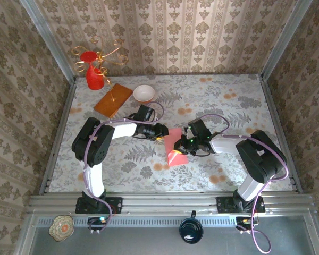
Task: Fold a paper plane with a square sheet of paper (pick it up from the middle)
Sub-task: Fold the triangle a second time at the center of the table.
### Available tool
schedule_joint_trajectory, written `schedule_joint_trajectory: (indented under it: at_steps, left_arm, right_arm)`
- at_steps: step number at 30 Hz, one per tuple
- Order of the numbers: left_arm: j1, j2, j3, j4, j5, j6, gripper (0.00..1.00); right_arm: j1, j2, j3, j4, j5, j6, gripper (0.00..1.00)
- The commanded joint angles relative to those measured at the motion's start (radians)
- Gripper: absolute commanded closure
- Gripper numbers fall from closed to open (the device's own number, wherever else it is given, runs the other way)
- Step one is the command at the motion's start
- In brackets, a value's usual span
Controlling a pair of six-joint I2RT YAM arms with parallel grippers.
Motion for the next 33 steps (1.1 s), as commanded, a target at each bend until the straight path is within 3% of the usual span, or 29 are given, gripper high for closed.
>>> schedule_joint_trajectory:
  at_steps: [1, 33]
  left_arm:
    - [-0.035, 0.06, -0.007, -0.041, -0.033, 0.017, 0.63]
    - [-0.052, 0.053, -0.004, -0.034, -0.058, -0.018, 0.63]
  right_arm:
    - [0.006, 0.031, 0.029, -0.002, -0.006, -0.006, 1.0]
    - [0.006, 0.101, 0.063, 0.013, -0.051, -0.042, 1.0]
